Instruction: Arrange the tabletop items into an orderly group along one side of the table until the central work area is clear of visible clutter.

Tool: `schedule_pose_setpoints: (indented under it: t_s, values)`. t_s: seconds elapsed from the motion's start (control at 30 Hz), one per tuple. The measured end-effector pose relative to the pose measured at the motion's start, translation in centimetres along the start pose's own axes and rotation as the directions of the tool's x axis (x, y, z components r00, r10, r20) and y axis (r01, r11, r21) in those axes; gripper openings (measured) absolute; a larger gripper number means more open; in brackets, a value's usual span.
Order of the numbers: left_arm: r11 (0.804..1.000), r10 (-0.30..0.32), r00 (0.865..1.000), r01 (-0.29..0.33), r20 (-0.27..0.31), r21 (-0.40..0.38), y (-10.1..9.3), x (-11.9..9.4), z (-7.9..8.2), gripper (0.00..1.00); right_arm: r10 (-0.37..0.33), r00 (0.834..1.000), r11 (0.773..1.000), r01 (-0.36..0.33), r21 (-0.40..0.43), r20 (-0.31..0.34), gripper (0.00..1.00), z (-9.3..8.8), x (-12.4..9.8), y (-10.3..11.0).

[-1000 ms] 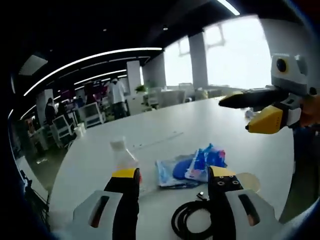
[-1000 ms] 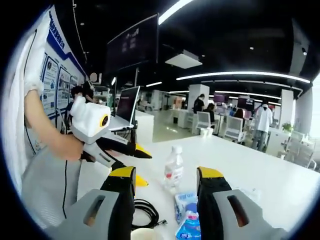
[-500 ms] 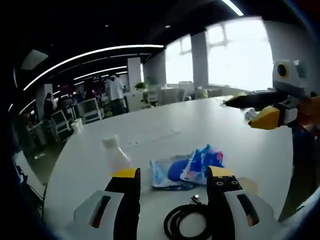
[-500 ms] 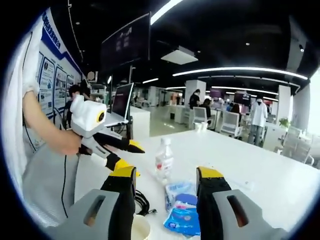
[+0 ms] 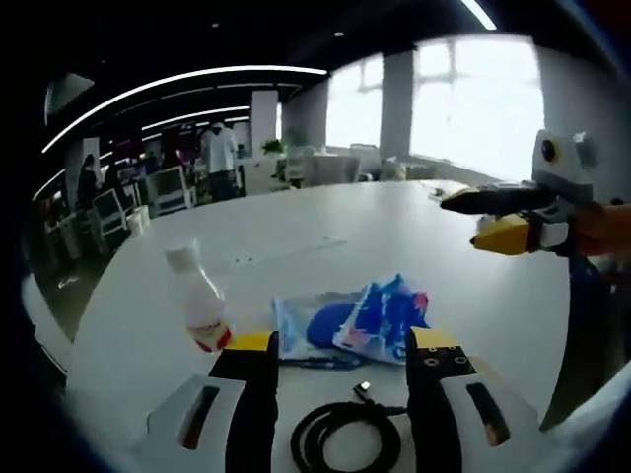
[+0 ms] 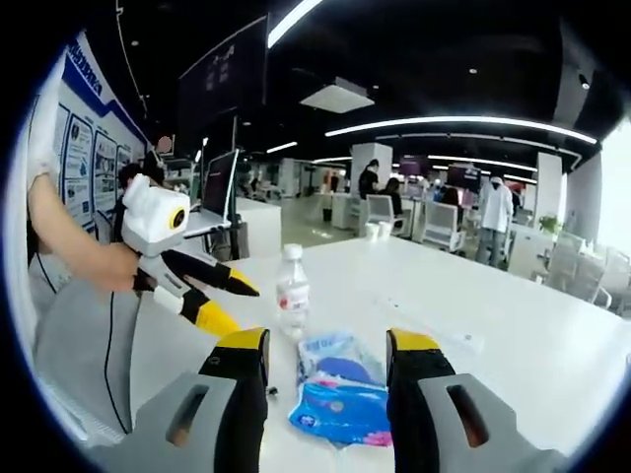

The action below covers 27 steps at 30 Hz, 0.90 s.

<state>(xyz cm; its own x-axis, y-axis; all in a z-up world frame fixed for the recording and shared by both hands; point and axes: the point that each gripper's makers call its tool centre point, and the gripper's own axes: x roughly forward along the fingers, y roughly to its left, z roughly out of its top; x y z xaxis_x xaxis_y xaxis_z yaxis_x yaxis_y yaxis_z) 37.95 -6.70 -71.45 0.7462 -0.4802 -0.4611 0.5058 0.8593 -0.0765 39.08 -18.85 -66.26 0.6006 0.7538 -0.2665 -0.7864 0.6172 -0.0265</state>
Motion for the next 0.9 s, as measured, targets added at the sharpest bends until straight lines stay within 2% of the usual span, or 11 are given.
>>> schedule_pose_setpoints:
  t_s: [0.1, 0.3, 0.47, 0.57, 0.9]
  values:
    - [1.0, 0.007, 0.999, -0.006, -0.042, 0.021, -0.2, 0.6, -0.6, 0.44, -0.014, 1.0, 1.0, 0.014, 0.024, -0.013, 0.44, -0.9, -0.2, -1.0]
    - [1.0, -0.011, 0.998, 0.01, -0.059, -0.016, -1.0, 1.9, -0.7, 0.44, -0.02, 0.999, 0.998, 0.022, 0.059, -0.037, 0.44, -2.5, -0.4, -2.6]
    - [1.0, -0.016, 0.996, 0.015, -0.087, -0.012, -1.6, 2.9, -1.1, 0.44, -0.017, 0.999, 0.997, 0.021, 0.072, -0.049, 0.44, -3.6, -0.5, -3.5]
    - [1.0, -0.02, 0.994, 0.018, -0.103, -0.02, -1.9, 3.5, -1.4, 0.44, -0.009, 0.997, 0.997, 0.014, 0.071, -0.077, 0.44, -4.6, -0.5, -3.8]
    - [0.998, -0.036, 0.988, 0.029, -0.151, -0.049, -2.6, 5.2, -2.3, 0.43, -0.019, 0.995, 0.992, 0.031, 0.118, -0.097, 0.43, -6.4, -0.4, -5.8]
